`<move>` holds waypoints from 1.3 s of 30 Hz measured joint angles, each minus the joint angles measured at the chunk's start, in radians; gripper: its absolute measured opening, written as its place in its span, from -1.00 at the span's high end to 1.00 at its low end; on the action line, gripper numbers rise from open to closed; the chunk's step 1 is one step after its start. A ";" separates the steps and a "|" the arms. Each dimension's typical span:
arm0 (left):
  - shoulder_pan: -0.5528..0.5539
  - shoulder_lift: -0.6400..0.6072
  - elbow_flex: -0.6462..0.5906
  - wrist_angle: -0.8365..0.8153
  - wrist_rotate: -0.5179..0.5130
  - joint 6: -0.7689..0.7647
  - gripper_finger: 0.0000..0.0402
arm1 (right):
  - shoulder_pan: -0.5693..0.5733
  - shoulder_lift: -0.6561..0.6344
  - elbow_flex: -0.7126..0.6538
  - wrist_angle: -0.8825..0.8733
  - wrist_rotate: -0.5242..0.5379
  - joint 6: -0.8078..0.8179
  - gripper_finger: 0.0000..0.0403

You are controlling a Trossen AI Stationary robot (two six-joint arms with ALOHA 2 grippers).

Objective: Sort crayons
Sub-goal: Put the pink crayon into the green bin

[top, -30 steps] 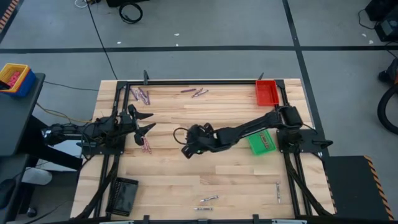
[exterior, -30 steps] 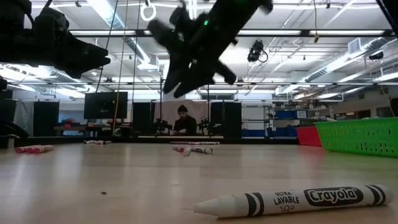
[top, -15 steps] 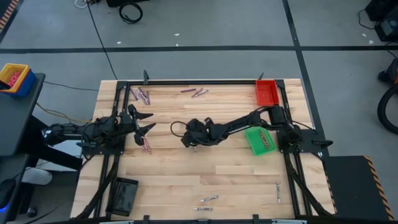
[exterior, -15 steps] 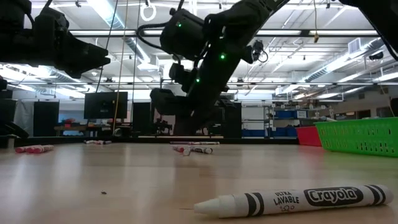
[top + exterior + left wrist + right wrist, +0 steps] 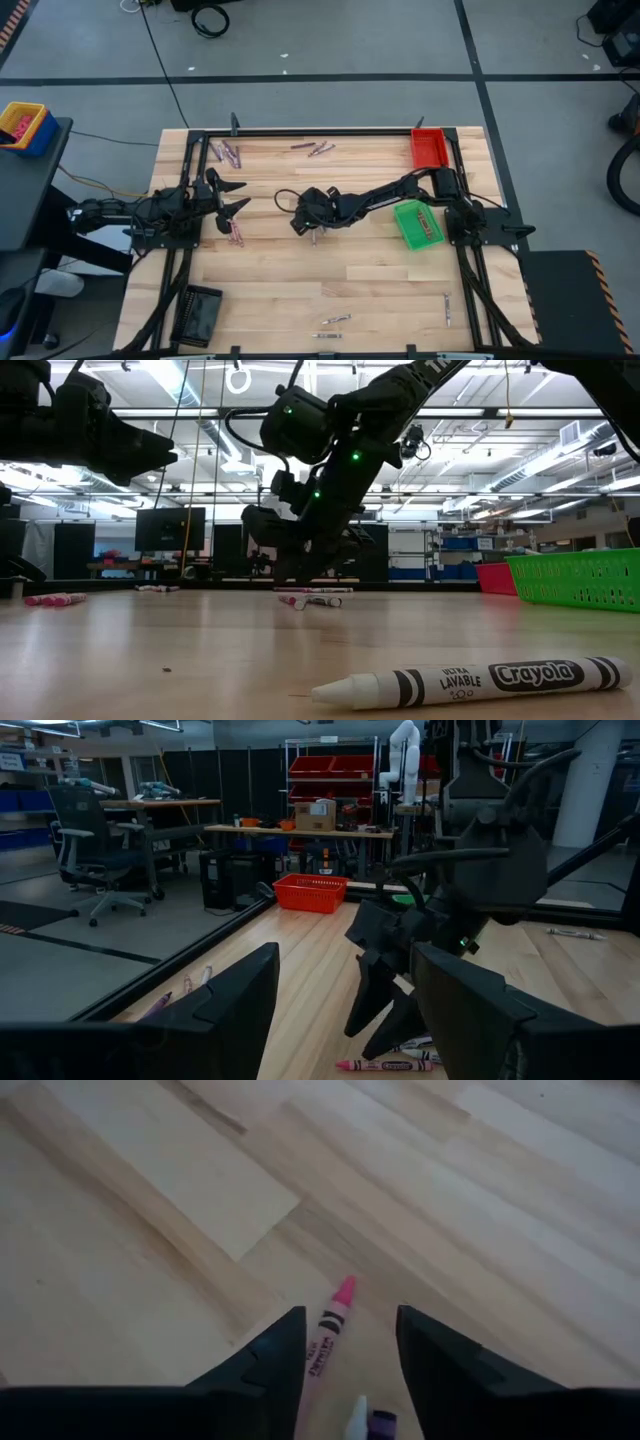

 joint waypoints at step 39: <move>0.000 0.000 0.000 -0.006 0.000 0.000 -0.19 | 0.023 0.086 0.000 0.122 0.028 -0.102 0.81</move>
